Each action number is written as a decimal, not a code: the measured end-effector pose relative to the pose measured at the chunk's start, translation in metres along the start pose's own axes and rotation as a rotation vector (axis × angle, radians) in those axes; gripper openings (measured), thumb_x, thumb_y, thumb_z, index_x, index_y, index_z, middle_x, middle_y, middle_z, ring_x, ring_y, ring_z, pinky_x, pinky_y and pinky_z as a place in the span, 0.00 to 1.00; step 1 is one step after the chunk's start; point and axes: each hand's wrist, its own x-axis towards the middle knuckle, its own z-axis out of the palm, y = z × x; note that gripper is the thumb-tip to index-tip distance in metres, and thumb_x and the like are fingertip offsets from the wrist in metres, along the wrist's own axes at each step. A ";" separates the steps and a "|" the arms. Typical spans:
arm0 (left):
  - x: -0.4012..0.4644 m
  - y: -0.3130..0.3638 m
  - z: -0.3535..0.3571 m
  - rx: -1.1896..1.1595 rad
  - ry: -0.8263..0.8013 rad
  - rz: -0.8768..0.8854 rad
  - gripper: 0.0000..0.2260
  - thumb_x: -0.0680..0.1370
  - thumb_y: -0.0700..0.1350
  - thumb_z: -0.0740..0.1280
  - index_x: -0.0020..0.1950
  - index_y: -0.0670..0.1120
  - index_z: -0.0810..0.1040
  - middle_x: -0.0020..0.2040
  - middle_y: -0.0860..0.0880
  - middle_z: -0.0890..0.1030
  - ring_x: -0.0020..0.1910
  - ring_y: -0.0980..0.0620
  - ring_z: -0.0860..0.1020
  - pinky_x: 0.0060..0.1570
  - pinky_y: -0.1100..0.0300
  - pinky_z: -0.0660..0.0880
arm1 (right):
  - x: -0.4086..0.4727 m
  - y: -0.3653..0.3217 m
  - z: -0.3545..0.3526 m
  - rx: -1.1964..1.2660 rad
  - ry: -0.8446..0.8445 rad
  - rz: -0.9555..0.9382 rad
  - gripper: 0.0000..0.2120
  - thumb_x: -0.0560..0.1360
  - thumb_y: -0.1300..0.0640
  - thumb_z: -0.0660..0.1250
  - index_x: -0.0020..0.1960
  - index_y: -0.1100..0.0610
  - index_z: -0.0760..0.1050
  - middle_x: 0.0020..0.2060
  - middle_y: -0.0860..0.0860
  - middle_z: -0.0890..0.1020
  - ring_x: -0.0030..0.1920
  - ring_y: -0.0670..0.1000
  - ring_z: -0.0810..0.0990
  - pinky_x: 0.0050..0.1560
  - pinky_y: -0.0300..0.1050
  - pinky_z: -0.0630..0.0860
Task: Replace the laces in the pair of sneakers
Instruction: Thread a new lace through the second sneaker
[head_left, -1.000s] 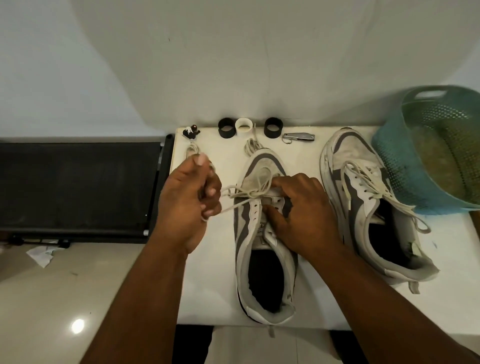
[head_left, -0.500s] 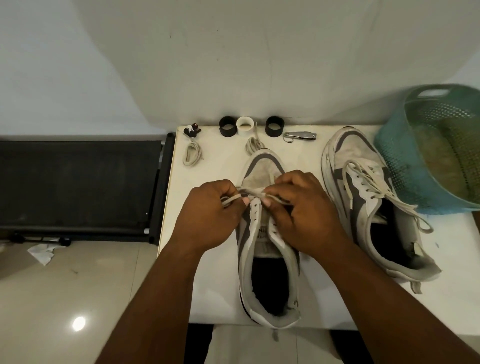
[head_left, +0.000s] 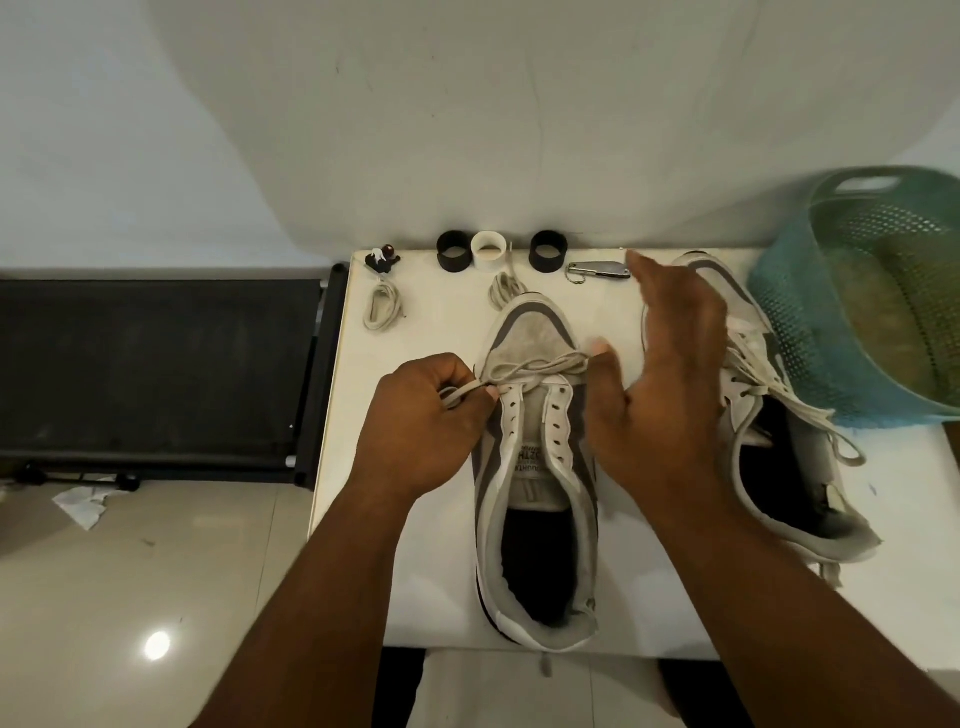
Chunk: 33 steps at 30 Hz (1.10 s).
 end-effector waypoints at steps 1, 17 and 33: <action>0.000 0.000 0.000 -0.004 0.000 0.001 0.12 0.78 0.48 0.74 0.36 0.50 0.78 0.28 0.58 0.77 0.28 0.59 0.73 0.29 0.69 0.68 | -0.002 -0.004 0.001 -0.067 -0.118 -0.028 0.30 0.75 0.54 0.67 0.76 0.49 0.66 0.72 0.53 0.66 0.72 0.53 0.65 0.68 0.52 0.64; -0.007 0.023 0.008 -0.655 0.161 -0.151 0.14 0.85 0.52 0.62 0.44 0.47 0.79 0.45 0.50 0.87 0.42 0.55 0.77 0.46 0.56 0.73 | -0.004 0.001 0.006 -0.122 -0.171 0.089 0.29 0.80 0.58 0.65 0.79 0.50 0.62 0.79 0.51 0.63 0.78 0.49 0.61 0.71 0.39 0.58; 0.002 -0.009 -0.007 0.013 0.263 -0.329 0.14 0.75 0.61 0.73 0.42 0.51 0.77 0.44 0.53 0.80 0.46 0.51 0.78 0.50 0.51 0.76 | -0.004 0.018 0.012 -0.133 -0.334 0.076 0.10 0.76 0.44 0.70 0.51 0.50 0.81 0.59 0.45 0.76 0.60 0.44 0.74 0.55 0.34 0.64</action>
